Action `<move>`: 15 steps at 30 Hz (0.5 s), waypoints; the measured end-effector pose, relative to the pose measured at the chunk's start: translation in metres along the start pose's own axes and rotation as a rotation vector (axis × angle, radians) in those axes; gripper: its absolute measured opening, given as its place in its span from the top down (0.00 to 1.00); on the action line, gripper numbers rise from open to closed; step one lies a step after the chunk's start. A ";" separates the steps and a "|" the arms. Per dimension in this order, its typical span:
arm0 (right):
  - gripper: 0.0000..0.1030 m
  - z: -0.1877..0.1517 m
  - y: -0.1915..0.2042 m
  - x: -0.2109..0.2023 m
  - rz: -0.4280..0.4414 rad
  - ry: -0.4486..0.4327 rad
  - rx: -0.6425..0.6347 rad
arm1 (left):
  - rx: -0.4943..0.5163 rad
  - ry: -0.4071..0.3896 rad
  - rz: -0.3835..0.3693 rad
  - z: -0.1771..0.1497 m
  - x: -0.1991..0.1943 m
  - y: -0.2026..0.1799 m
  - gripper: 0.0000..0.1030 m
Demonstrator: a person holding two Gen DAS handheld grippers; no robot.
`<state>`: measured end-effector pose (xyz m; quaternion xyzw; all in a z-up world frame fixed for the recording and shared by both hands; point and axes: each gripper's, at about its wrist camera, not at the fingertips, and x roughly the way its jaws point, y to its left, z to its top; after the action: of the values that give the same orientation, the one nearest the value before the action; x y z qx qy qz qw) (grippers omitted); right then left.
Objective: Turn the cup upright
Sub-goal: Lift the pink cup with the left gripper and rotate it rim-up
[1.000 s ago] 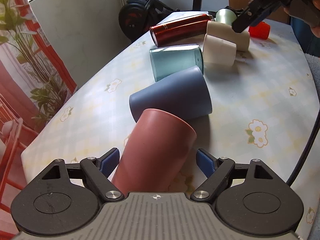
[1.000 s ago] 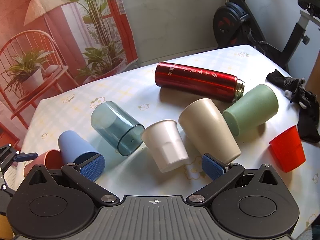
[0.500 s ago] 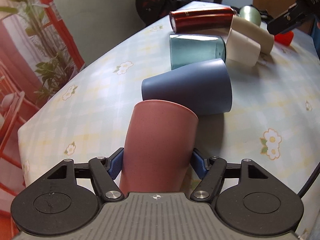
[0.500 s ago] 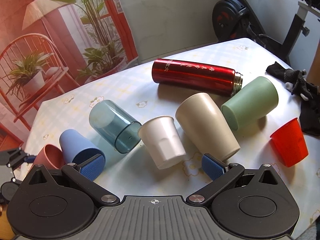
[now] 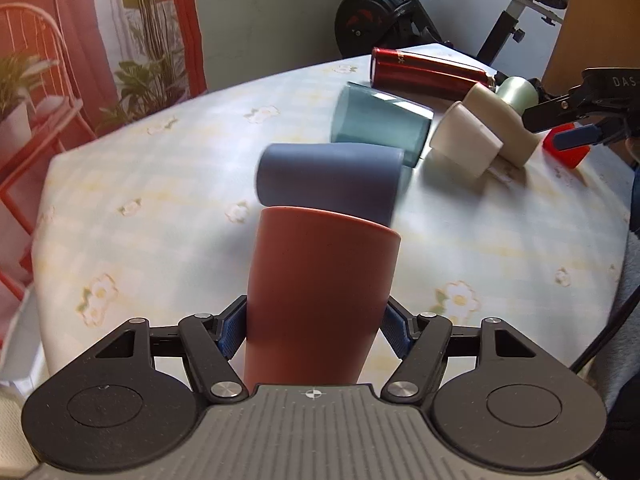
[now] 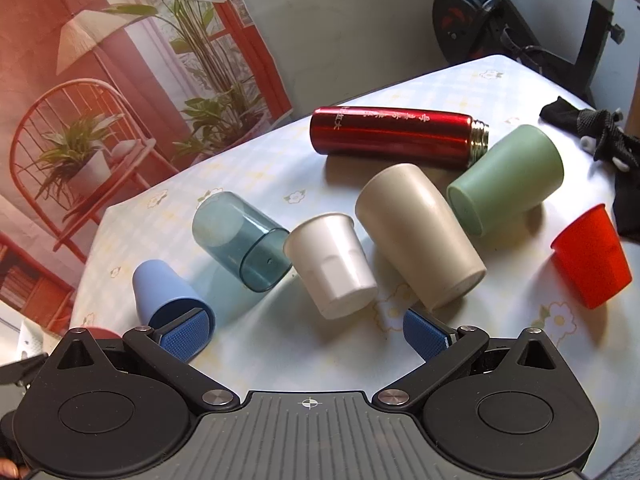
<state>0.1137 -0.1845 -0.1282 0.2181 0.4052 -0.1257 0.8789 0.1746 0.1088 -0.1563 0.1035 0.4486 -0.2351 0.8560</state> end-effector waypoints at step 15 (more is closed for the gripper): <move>0.00 -0.006 -0.076 -0.024 -0.007 -0.025 0.055 | -0.524 0.117 -0.100 0.002 0.030 -0.074 0.31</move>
<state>0.0640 -0.2473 -0.1348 0.2392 0.3912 -0.1424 0.8772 0.1537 0.0346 -0.1772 -0.1303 0.5474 -0.1466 0.8136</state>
